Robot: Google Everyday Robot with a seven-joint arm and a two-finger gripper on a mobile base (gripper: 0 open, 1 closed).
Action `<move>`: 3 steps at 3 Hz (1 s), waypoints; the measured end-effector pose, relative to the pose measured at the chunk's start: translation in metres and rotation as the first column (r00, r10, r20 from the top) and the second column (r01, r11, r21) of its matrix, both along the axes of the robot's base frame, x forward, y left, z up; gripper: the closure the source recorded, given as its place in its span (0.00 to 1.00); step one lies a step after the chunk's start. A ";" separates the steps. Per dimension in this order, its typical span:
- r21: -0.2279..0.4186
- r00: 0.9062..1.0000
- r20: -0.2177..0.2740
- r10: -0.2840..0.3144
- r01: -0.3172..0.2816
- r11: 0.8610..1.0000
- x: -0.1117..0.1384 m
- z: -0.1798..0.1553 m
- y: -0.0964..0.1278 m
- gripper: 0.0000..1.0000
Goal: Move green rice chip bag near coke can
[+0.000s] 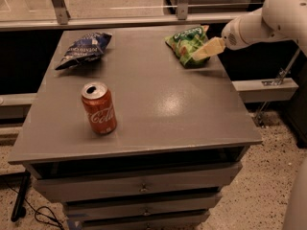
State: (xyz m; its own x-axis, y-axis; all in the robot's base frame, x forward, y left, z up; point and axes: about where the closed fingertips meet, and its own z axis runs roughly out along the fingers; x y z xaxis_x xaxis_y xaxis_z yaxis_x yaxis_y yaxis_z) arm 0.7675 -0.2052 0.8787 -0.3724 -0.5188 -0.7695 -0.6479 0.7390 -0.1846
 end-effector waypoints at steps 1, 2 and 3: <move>0.079 0.998 -0.062 -0.024 0.029 0.996 0.003 -0.014 0.005 0.16; 0.123 0.995 -0.099 -0.012 0.024 0.992 -0.004 -0.015 0.010 0.40; 0.160 0.994 -0.103 0.018 -0.001 0.987 -0.019 0.000 0.015 0.63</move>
Offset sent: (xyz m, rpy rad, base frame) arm -0.0148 0.0109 -0.0093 0.1757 0.1338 -0.0138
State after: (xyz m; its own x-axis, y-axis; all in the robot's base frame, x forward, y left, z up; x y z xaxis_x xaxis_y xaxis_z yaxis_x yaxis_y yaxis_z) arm 0.7481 -0.1904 0.8789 -0.4503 -0.3966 -0.8000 -0.6648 0.7470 0.0039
